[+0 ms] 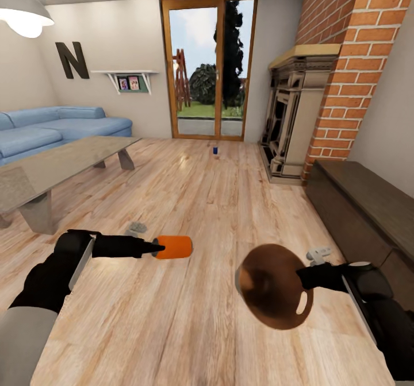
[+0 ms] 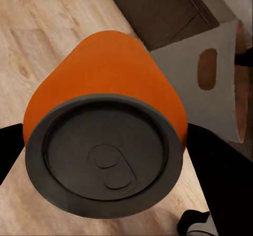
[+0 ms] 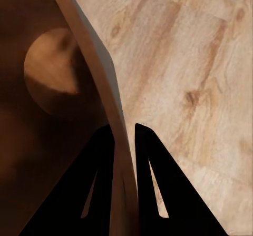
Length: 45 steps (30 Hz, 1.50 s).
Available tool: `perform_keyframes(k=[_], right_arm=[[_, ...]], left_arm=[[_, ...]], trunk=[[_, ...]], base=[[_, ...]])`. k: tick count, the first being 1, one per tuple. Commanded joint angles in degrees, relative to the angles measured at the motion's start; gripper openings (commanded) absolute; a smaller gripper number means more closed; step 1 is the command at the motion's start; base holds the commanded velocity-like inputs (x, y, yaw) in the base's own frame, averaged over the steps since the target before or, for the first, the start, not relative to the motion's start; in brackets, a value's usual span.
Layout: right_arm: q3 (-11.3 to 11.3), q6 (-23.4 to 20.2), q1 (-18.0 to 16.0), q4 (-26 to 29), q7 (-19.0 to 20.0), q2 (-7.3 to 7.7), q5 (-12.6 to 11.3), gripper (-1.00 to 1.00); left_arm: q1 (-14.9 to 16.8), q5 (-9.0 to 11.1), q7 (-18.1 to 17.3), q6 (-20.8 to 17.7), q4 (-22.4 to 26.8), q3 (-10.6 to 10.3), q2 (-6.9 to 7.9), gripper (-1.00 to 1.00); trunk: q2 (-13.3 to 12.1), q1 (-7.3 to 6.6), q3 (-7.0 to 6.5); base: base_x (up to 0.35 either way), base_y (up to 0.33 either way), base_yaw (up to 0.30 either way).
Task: Put the three can of soda from the living room inside the tash can in the kitchen.
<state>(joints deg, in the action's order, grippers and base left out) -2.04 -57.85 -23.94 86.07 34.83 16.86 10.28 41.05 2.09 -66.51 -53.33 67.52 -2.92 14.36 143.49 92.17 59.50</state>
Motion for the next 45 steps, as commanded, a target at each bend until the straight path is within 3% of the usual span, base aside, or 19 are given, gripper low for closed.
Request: perform_keyframes(k=[1, 2, 8, 14, 18, 21, 23, 27, 29, 32, 35, 40, 45], right_arm=[[0.0, 0.1, -0.2, -1.0, 0.2, -0.03, 0.4, -1.00], [0.6, 0.1, -0.3, -2.4, 0.2, -0.06, 0.6, -1.00], [3.6, 0.1, -0.6, -4.4, 0.0, -0.73, 0.8, -1.00], [7.4, -0.2, -1.1, -5.1, -2.1, -4.43, 1.0, -1.00], [10.4, -0.3, -2.1, -6.5, -4.6, -6.70, 1.0, -1.00], [11.5, -0.3, -2.9, -7.5, -5.8, -7.78, 1.0, -1.00], [11.8, -0.3, -3.2, -7.9, -6.1, -8.24, 1.0, -1.00], [13.5, -0.3, -4.0, -8.7, -6.7, -9.87, 1.0, -1.00], [14.6, -0.7, -4.5, -8.9, -7.2, -10.43, 1.4, -1.00], [15.3, -2.1, -5.2, -9.0, -8.4, -11.77, 3.7, -1.00], [15.4, -2.1, -5.3, -9.1, -8.7, -12.62, 5.1, -1.00], [15.5, -2.1, -5.4, -9.1, -8.9, -13.35, 6.1, -1.00], [15.5, -2.1, -5.4, -9.1, -8.9, -13.72, 6.3, -1.00]], left_arm=[[0.0, -0.2, -2.4, -0.3, 1.4, 0.0, 0.54, -1.00], [-0.1, -0.1, -7.0, -1.0, 4.2, 0.0, 1.57, -1.00], [-0.1, 0.0, -11.5, -1.9, 7.0, 0.0, 2.21, -1.00], [0.0, -0.1, -18.3, -2.2, 9.8, -0.2, 1.96, -1.00], [0.0, -0.1, -19.9, -2.2, 10.0, -1.8, 1.79, -1.00], [0.0, -0.2, -20.1, -2.2, 10.1, -3.5, 1.75, -1.00], [0.0, -0.2, -20.0, -2.2, 10.0, -4.3, 1.74, -1.00], [0.0, -0.5, -18.8, -2.1, 9.5, -8.8, 1.64, -1.00], [0.0, -0.4, -15.7, -2.1, 9.3, -11.3, 1.32, -1.00], [0.0, -0.6, -13.5, -2.1, 9.1, -13.6, -0.62, -1.00], [0.0, -0.6, -11.1, -2.1, 8.4, -15.0, -1.58, -1.00], [0.0, -0.6, -6.3, -2.1, 6.3, -19.2, -2.61, -1.00], [0.1, -0.7, -3.0, -2.1, 4.3, -21.4, -5.66, -1.00]], trunk=[[0.0, 0.00, -0.01], [0.0, 0.00, -0.01], [0.0, 0.00, -0.01], [0.0, 0.00, -0.01], [0.0, 0.00, -0.01], [0.0, 0.00, -0.01], [0.0, 0.00, -0.01], [0.0, 0.00, -0.01], [0.0, 0.00, -0.01], [0.0, 0.00, -0.01], [0.0, 0.00, -0.01], [0.0, 0.00, -0.01], [0.0, 0.00, -0.01]], base=[[0.000, 0.000, 0.000], [0.000, 0.000, 0.000], [0.000, 0.000, 0.000], [0.000, 0.000, 0.000], [0.000, 0.000, 0.000], [0.000, 0.000, 0.000], [0.000, 0.000, 0.000], [0.000, 0.000, 0.000], [0.000, 0.000, 0.000], [0.000, 0.000, 0.000], [0.000, 0.000, 0.000], [0.000, 0.000, 0.000], [0.000, 0.000, 0.000]])
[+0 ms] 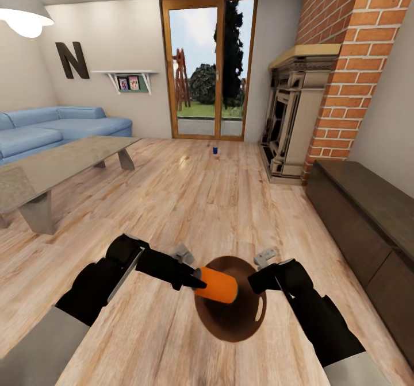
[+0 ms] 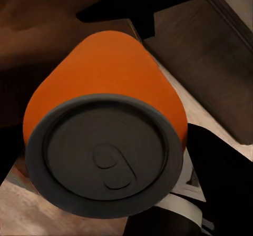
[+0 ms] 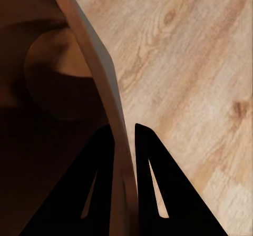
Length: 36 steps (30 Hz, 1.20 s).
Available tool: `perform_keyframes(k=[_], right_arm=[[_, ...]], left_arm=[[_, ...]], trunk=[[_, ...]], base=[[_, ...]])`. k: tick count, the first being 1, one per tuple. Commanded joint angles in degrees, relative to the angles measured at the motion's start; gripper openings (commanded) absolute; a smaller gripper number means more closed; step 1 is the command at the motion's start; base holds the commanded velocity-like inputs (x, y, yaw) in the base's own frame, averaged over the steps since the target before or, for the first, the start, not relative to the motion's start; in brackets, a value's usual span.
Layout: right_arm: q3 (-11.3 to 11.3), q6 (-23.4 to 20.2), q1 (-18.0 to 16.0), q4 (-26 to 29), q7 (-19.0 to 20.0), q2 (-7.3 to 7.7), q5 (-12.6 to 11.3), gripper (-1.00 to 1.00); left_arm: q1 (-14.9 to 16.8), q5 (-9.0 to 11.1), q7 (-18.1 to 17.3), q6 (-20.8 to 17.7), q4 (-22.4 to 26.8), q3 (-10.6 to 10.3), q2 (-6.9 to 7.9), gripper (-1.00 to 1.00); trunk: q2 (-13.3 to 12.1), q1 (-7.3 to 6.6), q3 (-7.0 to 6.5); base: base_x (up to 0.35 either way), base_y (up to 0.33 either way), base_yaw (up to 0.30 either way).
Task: Put the three can of soda from the living room inside the tash can in the kitchen.
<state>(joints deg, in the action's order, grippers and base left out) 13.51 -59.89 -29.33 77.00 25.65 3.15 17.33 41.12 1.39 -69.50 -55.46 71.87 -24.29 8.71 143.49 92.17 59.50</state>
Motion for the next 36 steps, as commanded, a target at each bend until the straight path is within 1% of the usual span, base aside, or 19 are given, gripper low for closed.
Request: perform_keyframes(k=[1, 2, 4, 10, 12, 16, 17, 19, 21, 23, 24, 27, 30, 31, 34, 36], right_arm=[[0.0, -0.1, 0.0, 0.0, 0.3, -0.24, -0.7, -1.00], [0.0, -0.1, 0.0, 0.0, 0.3, -0.37, -0.7, -1.00], [0.5, -0.1, 0.0, 0.0, 0.3, -0.66, -0.6, -1.00], [1.5, -0.1, -0.1, 0.0, 0.3, -0.92, -0.6, -1.00], [1.8, -0.1, -0.1, 0.0, 0.2, -1.18, -0.3, -1.00], [1.9, -0.1, -0.1, 0.1, 0.3, -2.01, 1.4, -1.00], [1.9, -0.1, -0.1, 0.1, 0.3, -2.35, 2.1, -1.00], [2.0, -0.1, -0.1, 0.1, 0.3, -2.70, 2.6, -1.00], [2.0, -0.1, -0.1, 0.1, 0.3, -3.42, 3.3, -1.00], [2.0, -0.1, -0.1, 0.2, 0.3, -3.87, 3.5, -1.00], [2.0, -0.1, -0.1, 0.3, 0.3, -4.05, 3.6, -1.00], [2.0, -0.1, -0.1, 0.5, 0.3, -4.26, 3.7, -1.00], [2.1, -0.1, -0.1, 0.6, 0.3, -4.39, 3.7, -1.00], [2.7, -0.1, -0.1, 0.6, 0.3, -4.43, 3.7, -1.00], [3.5, -0.1, -0.1, 0.7, 0.3, -4.46, 3.8, -1.00], [3.7, -0.1, -0.2, 0.7, 0.3, -4.49, 3.8, -1.00]], left_arm=[[0.0, -0.3, 1.3, 0.0, -0.3, -0.7, -0.85, -1.00], [0.0, -0.5, 1.9, 0.0, -0.4, -1.1, -1.18, -1.00], [0.0, -1.6, 3.6, 0.0, -0.7, -2.2, -1.97, -1.00], [0.0, -2.6, 4.5, 0.0, -1.3, -2.8, -2.82, -1.00], [0.0, -2.9, 5.7, -0.1, -1.5, -3.0, -3.53, -1.00], [0.0, -3.0, 9.4, -0.1, -2.1, -3.4, -3.94, -1.00], [0.0, -3.0, 10.9, 0.0, -3.0, -3.7, -4.01, -1.00], [0.0, -2.9, 12.2, 0.0, -4.2, -4.0, -4.07, -1.00], [0.0, -3.0, 14.6, 0.0, -6.2, -4.6, -4.69, -1.00], [0.0, -3.0, 16.4, 0.0, -6.8, -4.8, -4.95, -1.00], [0.0, -3.0, 17.9, 0.0, -7.0, -5.0, -5.07, -1.00], [0.0, -2.9, 20.1, 0.0, -7.3, -5.8, -5.25, -1.00], [0.0, -3.0, 21.3, 0.0, -7.5, -6.6, -5.46, -1.00], [0.0, -3.0, 22.3, 0.0, -7.6, -6.9, -5.83, -1.00], [0.0, -3.0, 23.8, 0.0, -7.6, -7.2, -6.28, -1.00], [0.0, -2.9, 24.1, 0.0, -7.6, -7.2, -6.36, -1.00]], trunk=[[0.0, -0.01, -0.01], [0.0, -0.01, -0.01], [0.0, -0.01, -0.01], [0.0, -0.01, -0.01], [0.0, -0.01, -0.01], [0.0, -0.01, -0.01], [0.0, -0.01, -0.01], [0.0, -0.01, -0.01], [0.0, -0.01, -0.01], [0.0, -0.01, -0.01], [0.0, -0.01, -0.01], [0.0, -0.01, -0.01], [0.0, -0.01, -0.01], [0.0, -0.01, -0.01], [0.0, -0.01, -0.01], [0.0, -0.01, -0.01]], base=[[0.000, 0.000, 0.000], [0.000, 0.000, 0.000], [0.000, 0.000, 0.000], [0.000, 0.000, 0.000], [0.000, 0.000, 0.000], [0.000, 0.000, 0.000], [0.000, 0.000, 0.000], [0.000, 0.000, 0.000], [0.000, 0.000, 0.000], [0.000, 0.000, 0.000], [0.000, 0.000, 0.000], [0.000, 0.000, 0.000], [0.000, 0.000, 0.000], [0.000, 0.000, 0.000], [0.000, 0.000, 0.000], [0.000, 0.000, 0.000]])
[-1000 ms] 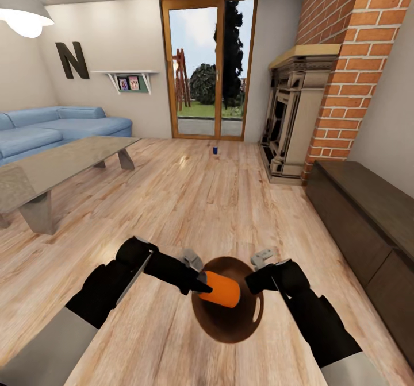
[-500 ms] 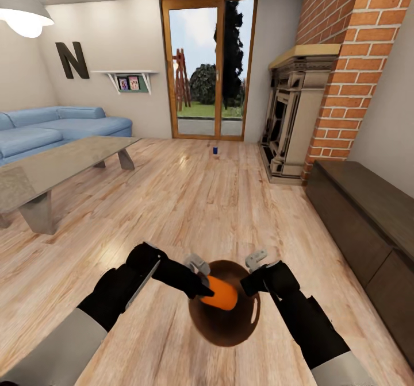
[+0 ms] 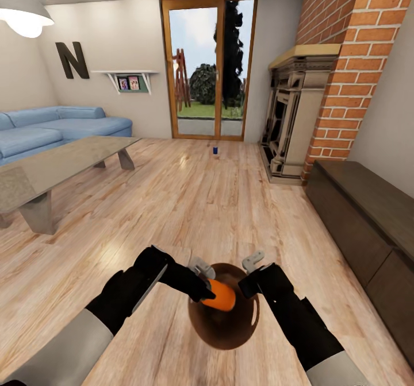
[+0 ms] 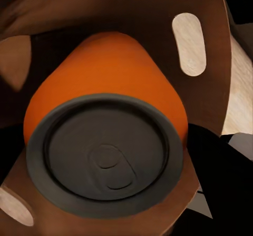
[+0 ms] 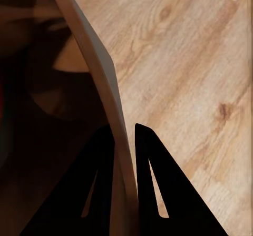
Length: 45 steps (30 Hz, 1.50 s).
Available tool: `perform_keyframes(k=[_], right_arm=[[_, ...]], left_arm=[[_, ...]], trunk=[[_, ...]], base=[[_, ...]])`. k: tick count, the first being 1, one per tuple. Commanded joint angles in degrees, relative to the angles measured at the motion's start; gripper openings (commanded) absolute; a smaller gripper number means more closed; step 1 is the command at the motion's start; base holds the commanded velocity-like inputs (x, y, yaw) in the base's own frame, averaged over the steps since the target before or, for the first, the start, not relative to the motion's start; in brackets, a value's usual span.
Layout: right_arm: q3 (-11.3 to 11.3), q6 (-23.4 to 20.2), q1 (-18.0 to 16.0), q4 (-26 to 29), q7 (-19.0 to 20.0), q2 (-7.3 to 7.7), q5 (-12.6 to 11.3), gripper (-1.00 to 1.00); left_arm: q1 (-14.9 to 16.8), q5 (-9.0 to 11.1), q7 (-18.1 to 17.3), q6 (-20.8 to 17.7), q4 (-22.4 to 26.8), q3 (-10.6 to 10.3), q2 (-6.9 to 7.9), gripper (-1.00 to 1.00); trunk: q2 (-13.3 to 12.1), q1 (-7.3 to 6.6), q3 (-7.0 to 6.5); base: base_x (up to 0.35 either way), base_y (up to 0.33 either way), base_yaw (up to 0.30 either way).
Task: Put the three can of soda from the living room inside the tash can in the kitchen.
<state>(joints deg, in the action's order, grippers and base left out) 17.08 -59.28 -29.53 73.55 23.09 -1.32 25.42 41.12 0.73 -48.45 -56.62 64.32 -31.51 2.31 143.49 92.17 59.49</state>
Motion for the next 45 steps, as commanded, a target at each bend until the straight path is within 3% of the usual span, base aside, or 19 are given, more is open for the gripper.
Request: perform_keyframes(k=[1, 4, 10, 15, 21, 32, 33, 45], right_arm=[[0.2, -0.7, -0.2, 4.2, 2.8, -0.22, -4.3, -1.00], [0.4, -0.7, -0.5, 4.2, 2.8, -0.79, -4.3, -1.00], [0.5, -0.7, -0.7, 4.2, 2.8, -1.49, -4.3, -1.00], [0.5, -0.7, -0.7, 4.2, 2.8, -1.63, -4.2, -1.00], [0.5, -0.7, -1.0, 4.2, 2.8, -1.67, -4.2, -1.00], [0.5, -0.7, -1.1, 4.2, 2.8, -1.67, -4.2, -1.00], [0.5, -0.7, -1.1, 4.2, 2.8, -1.67, -4.2, -1.00], [0.5, -0.7, -1.1, 3.9, 2.8, -1.59, -4.3, -1.00]], left_arm=[[0.0, -2.2, 3.3, 1.2, 0.0, 0.0, -0.02, -1.00], [0.0, -2.2, 3.5, 1.1, 0.0, -0.1, -0.13, -1.00], [0.0, -2.1, 3.6, 1.1, 0.1, -4.1, -0.72, -1.00], [0.0, -2.1, 3.5, 1.0, 0.1, -5.1, -0.81, -1.00], [0.0, -2.1, 3.2, -0.5, 0.1, -7.9, -0.87, -1.00], [0.0, -2.2, 3.6, -0.8, 0.1, -9.6, -0.90, -1.00], [0.0, -2.2, 3.6, -0.8, 0.1, -9.6, -0.90, 1.00], [0.0, -2.2, 3.7, -0.7, 0.1, -9.6, -0.82, 1.00]], trunk=[[0.0, 0.00, 0.00], [0.0, 0.00, 0.00], [0.0, 0.00, 0.00], [0.0, 0.00, 0.00], [0.0, 0.00, 0.00], [0.0, 0.00, 0.00], [0.0, 0.00, 0.00], [0.0, 0.00, 0.00]], base=[[0.000, 0.000, 0.000], [0.000, 0.000, 0.000], [0.000, 0.000, 0.000], [0.000, 0.000, 0.000], [0.000, 0.000, 0.000], [0.000, 0.000, 0.000], [0.000, 0.000, 0.000], [0.000, 0.000, 0.000]])
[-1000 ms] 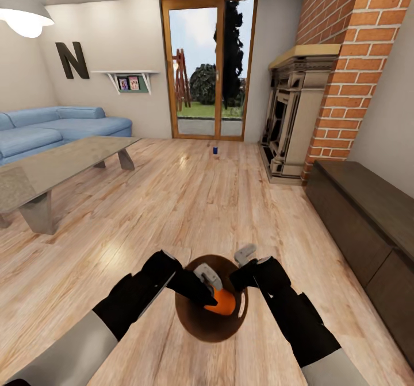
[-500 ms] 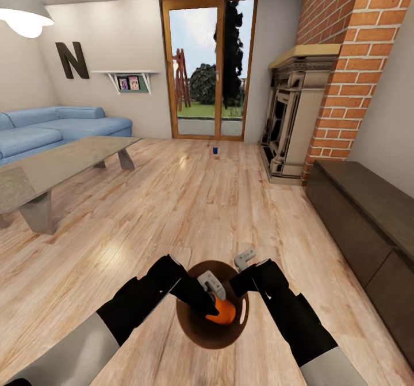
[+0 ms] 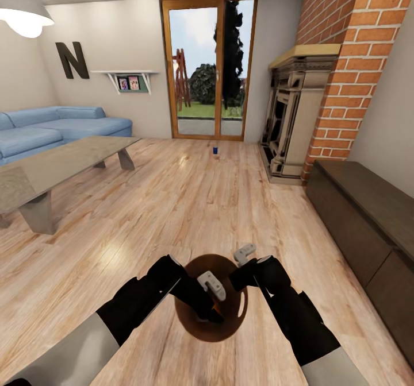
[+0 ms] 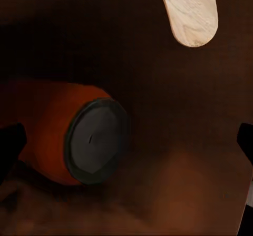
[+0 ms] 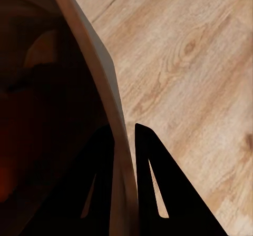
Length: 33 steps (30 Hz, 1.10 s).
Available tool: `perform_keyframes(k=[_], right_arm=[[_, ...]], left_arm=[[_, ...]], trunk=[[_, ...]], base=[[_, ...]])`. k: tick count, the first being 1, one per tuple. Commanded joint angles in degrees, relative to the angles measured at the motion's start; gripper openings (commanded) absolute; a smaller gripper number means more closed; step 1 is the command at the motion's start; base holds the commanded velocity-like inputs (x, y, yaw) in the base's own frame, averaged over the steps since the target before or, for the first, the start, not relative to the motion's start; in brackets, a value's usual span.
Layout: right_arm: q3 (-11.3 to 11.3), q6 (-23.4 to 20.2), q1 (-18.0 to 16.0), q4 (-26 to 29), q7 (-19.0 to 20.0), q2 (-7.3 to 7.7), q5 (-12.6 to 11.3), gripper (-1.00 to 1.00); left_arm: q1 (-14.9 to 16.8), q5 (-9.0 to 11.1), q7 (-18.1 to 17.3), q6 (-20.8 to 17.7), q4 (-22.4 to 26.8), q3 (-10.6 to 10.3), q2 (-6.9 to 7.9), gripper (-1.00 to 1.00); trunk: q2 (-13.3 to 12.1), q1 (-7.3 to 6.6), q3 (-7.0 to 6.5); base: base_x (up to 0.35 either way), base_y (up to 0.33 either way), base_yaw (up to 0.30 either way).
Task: Put the three can of soda from the living room inside the tash can in the kitchen.
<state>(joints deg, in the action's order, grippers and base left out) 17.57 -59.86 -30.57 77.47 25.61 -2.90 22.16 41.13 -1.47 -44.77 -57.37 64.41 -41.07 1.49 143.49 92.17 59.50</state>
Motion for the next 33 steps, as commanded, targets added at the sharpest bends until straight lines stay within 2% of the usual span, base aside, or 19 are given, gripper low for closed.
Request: perform_keyframes(k=[1, 9, 13, 14, 17, 18, 22, 25, 27, 28, 29, 30, 32, 33], right_arm=[[0.0, -0.1, 0.0, 0.0, 0.3, -0.01, -1.0, -1.00], [-0.1, -0.1, 0.0, -0.1, 0.3, 0.04, -1.1, -1.00], [-0.1, -0.1, 0.0, -0.2, 0.3, 0.07, -1.1, -1.00], [-0.2, -0.1, 0.0, -0.3, 0.3, 0.15, -1.1, -1.00], [-0.2, -0.1, 0.0, -0.3, 0.3, 0.25, -1.1, -1.00], [-0.2, -0.1, 0.0, -0.3, 0.3, 0.32, -1.1, -1.00], [-0.4, -0.1, 0.0, -0.3, 0.3, 0.51, -1.1, -1.00], [-0.7, -0.1, 0.0, -0.3, 0.3, 0.65, -1.1, -1.00], [-0.7, -0.1, 0.0, -0.3, 0.3, 0.67, -1.1, -1.00], [-0.7, -0.1, 0.0, -0.3, 0.3, 0.71, -1.2, -1.00], [-0.8, -0.1, 0.0, -0.3, 0.3, 0.77, -1.2, -1.00], [-0.8, -0.1, 0.0, -0.3, 0.3, 0.80, -1.2, -1.00], [-0.9, -0.1, 0.0, -0.3, 0.3, 1.28, -1.3, -1.00], [-0.9, -0.1, 0.0, -0.2, 0.3, 1.42, -1.3, -1.00]], left_arm=[[0.0, 0.0, 0.0, 0.0, 0.0, 0.0, 0.00, 1.00], [-0.1, 0.5, -0.7, 0.0, 1.4, 0.2, 0.50, 1.00], [-0.1, 0.7, -1.2, -0.2, 7.1, 0.4, 0.88, 1.00], [-0.2, 0.6, -1.4, -1.7, 11.2, 0.6, 2.40, 1.00], [-0.2, 0.8, -1.5, -2.5, 13.7, 0.6, 4.04, 1.00], [-0.2, 0.8, -1.7, -2.6, 14.9, 0.6, 5.10, 1.00], [-0.2, 0.9, -2.0, -2.6, 16.8, 0.8, 7.56, 1.00], [-0.2, 0.8, -2.1, -2.6, 17.8, 0.9, 11.28, 1.00], [-0.2, 0.9, -2.2, -2.6, 18.3, 1.0, 12.39, 1.00], [-0.2, 1.0, -2.3, -2.6, 19.3, 1.0, 13.49, 1.00], [-0.2, 1.0, -2.6, -2.6, 20.9, 1.6, 14.93, 1.00], [-0.2, 1.1, -2.7, -2.6, 21.3, 2.2, 15.27, 1.00], [-0.2, 1.1, -3.3, -2.6, 22.5, 7.3, 16.26, 1.00], [-0.2, 1.1, -3.7, -2.6, 22.7, 8.9, 16.40, 1.00]], trunk=[[0.0, -0.01, -0.01], [0.0, -0.01, -0.01], [0.0, -0.01, -0.01], [0.0, -0.01, -0.01], [0.0, -0.01, -0.01], [0.0, -0.01, -0.01], [0.0, -0.01, -0.01], [0.0, -0.01, -0.01], [0.0, -0.01, -0.01], [0.0, -0.01, -0.01], [0.0, -0.01, -0.01], [0.0, -0.01, -0.01], [0.0, -0.01, -0.01], [0.0, -0.01, -0.01]], base=[[0.000, 0.000, 0.000], [0.000, 0.000, 0.000], [0.000, 0.000, 0.000], [0.000, 0.000, 0.000], [0.000, 0.000, 0.000], [0.000, 0.000, 0.000], [0.000, 0.000, 0.000], [0.000, 0.000, 0.000], [0.000, 0.000, 0.000], [0.000, 0.000, 0.000], [0.000, 0.000, 0.000], [0.000, 0.000, 0.000], [0.000, 0.000, 0.000], [0.000, 0.000, 0.000]])
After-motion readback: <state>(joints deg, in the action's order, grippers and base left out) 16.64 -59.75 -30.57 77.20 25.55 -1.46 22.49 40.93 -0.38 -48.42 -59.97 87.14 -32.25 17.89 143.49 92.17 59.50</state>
